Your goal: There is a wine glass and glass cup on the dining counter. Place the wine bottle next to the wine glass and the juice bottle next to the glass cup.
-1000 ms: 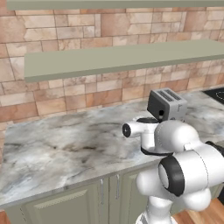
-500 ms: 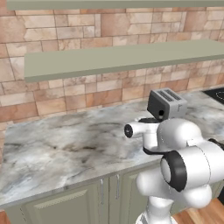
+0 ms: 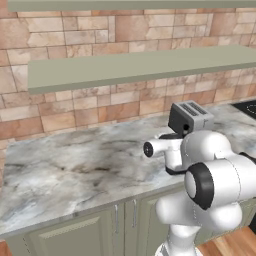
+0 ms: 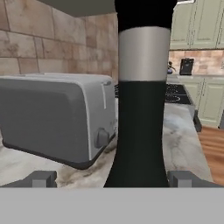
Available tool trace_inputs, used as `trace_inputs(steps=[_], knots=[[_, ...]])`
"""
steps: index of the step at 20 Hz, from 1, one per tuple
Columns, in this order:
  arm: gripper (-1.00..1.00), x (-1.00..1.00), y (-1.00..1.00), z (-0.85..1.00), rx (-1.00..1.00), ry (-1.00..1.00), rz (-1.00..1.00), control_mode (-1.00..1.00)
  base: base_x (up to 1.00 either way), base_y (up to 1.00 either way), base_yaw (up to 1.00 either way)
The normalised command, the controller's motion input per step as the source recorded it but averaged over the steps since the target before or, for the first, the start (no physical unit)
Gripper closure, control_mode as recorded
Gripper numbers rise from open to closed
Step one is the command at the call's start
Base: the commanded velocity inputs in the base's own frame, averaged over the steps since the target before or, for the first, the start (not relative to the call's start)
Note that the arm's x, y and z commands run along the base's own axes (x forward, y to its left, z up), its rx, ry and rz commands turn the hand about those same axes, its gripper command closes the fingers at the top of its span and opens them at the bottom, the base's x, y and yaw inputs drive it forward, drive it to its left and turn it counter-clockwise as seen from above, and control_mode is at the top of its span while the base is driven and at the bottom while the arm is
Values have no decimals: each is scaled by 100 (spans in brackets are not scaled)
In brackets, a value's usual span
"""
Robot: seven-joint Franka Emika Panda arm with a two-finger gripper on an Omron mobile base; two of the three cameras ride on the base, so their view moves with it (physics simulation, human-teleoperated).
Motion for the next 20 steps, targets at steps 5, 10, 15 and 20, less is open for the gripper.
trace_inputs(steps=[5, 10, 15, 20], knots=[[100, 3, 4, -1, -1, 0, 0, -100, 0, 0, 0], [100, -6, -1, 0, -1, 0, 0, -100, 0, 0, 0], [100, -18, 0, 0, 0, -1, 0, -100, 0, 0, 0], [100, -25, 9, 24, 0, -15, 0, -100, 0, 0, 0]])
